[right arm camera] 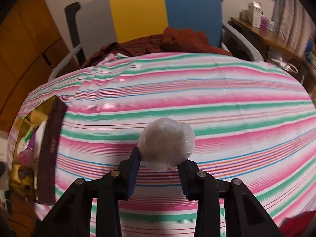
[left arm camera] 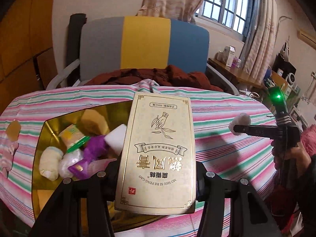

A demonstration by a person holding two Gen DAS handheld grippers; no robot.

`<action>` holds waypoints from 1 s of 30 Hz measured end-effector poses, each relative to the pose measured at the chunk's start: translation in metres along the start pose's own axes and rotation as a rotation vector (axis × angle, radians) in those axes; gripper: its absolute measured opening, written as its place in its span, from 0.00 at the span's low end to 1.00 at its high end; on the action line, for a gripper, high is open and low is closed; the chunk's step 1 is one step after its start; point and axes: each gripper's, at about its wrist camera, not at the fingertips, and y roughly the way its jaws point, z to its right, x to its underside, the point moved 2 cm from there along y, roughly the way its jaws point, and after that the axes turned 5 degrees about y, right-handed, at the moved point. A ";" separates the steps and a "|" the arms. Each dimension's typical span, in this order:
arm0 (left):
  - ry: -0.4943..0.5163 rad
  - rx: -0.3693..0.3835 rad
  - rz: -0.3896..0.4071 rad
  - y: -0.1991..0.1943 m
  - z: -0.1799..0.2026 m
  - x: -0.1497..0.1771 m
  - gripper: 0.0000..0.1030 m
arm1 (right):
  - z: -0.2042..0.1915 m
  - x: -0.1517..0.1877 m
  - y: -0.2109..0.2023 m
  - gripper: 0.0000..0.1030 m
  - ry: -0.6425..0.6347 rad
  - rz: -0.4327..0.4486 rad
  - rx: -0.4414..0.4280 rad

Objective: Organize objects
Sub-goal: 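Carry cream box and wrapped ball into the gold tray and open both tools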

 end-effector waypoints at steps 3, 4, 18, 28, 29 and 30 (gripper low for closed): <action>-0.033 -0.006 0.009 -0.006 -0.016 0.004 0.52 | -0.024 -0.001 -0.006 0.36 -0.032 0.011 -0.028; -0.050 -0.008 0.013 -0.008 -0.023 0.005 0.52 | -0.034 -0.001 -0.009 0.36 -0.045 0.015 -0.037; -0.295 -0.125 0.021 -0.035 -0.144 0.044 0.53 | -0.212 0.015 -0.039 0.36 -0.283 0.053 -0.342; -0.311 -0.130 -0.043 -0.002 -0.138 0.045 0.78 | -0.289 0.005 0.000 0.42 -0.326 0.004 -0.393; -0.318 -0.127 -0.044 -0.001 -0.138 0.045 0.81 | -0.294 0.004 0.006 0.50 -0.328 -0.007 -0.386; -0.320 -0.121 -0.041 0.000 -0.138 0.046 0.81 | -0.296 0.002 0.011 0.53 -0.325 -0.016 -0.383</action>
